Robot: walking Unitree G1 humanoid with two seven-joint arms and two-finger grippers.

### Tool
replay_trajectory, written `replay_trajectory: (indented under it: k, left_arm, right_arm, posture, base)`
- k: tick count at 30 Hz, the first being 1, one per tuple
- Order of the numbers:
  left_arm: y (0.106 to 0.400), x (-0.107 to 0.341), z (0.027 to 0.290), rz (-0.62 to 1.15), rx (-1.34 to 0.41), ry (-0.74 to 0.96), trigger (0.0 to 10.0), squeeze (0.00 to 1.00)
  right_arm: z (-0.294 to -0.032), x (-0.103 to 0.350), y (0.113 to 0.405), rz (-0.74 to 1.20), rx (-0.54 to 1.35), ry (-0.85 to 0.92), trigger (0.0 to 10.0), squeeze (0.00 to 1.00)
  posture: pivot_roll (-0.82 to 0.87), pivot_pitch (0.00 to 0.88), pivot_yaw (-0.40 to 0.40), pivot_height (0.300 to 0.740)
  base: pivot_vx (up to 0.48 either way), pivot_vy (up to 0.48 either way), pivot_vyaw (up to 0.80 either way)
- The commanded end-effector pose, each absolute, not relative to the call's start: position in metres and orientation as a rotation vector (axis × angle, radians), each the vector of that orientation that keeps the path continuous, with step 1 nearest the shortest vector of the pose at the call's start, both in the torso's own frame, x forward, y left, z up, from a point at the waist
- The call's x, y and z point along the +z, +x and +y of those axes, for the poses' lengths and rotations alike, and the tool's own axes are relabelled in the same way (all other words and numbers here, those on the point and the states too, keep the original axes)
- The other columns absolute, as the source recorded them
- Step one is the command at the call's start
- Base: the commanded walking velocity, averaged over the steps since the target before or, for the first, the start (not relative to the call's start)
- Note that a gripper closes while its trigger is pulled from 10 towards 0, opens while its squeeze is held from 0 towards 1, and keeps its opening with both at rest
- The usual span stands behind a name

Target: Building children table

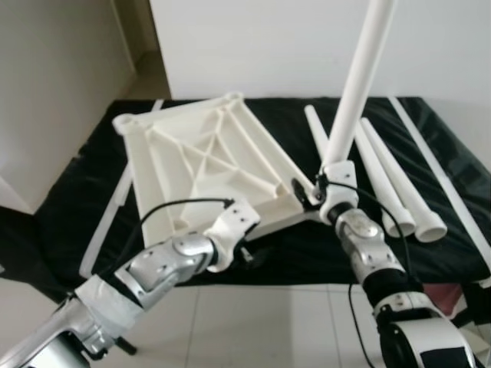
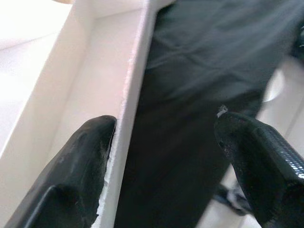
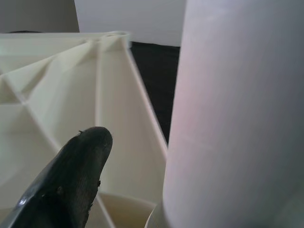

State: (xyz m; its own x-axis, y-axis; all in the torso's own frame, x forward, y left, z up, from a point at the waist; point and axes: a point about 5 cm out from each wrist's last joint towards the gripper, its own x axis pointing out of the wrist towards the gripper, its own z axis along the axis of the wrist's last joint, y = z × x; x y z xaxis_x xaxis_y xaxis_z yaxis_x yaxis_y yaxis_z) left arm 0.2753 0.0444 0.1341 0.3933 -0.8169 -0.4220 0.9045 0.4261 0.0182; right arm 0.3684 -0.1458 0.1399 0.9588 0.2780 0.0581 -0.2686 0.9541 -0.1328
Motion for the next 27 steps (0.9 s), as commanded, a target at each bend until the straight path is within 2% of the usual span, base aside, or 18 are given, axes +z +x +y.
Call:
replay_trajectory:
  k: [1,7,10,11,12,18,27]
  left_arm:
    - [0.245,0.144,0.018,0.383,-1.535,0.149,10.0,0.0]
    - [0.254,0.149,0.02,0.34,-1.486,0.153,10.0,0.0]
    - [0.285,0.17,0.028,0.208,-1.296,0.115,10.0,0.0]
    - [0.285,0.17,0.028,0.208,-1.296,0.115,10.0,0.0]
    - [0.3,0.183,0.034,0.148,-1.204,0.076,10.0,0.0]
    - [0.309,0.202,0.043,0.066,-1.162,0.018,10.0,0.0]
    - [0.311,0.2,0.049,0.078,-1.149,0.051,10.0,0.0]
  right_arm:
    - [-0.122,0.143,0.369,-0.106,0.351,-0.114,10.0,0.0]
    - [-0.128,0.145,0.365,-0.15,0.321,-0.103,10.0,0.0]
    - [-0.144,0.148,0.351,-0.266,0.241,-0.097,10.0,0.0]
    - [-0.144,0.148,0.351,-0.266,0.241,-0.097,10.0,0.0]
    - [-0.154,0.15,0.339,-0.331,0.187,-0.072,10.0,0.0]
    - [-0.165,0.149,0.324,-0.373,0.087,-0.053,10.0,0.0]
    - [-0.172,0.144,0.314,-0.362,0.018,-0.033,10.0,0.0]
  posture:
    - [-0.03,0.014,0.035,0.74]
    - [-0.03,0.017,0.033,0.74]
    - [-0.03,0.02,0.03,0.74]
    - [-0.03,0.02,0.03,0.74]
    - [-0.03,0.021,0.031,0.74]
    - [-0.04,0.021,0.032,0.74]
    - [-0.04,0.015,0.037,0.74]
  base:
    - [0.0,0.0,0.0]
    - [0.0,0.0,0.0]
    - [0.0,0.0,0.0]
    - [0.0,0.0,0.0]
    - [0.0,0.0,0.0]
    - [0.0,0.0,0.0]
    - [0.0,0.0,0.0]
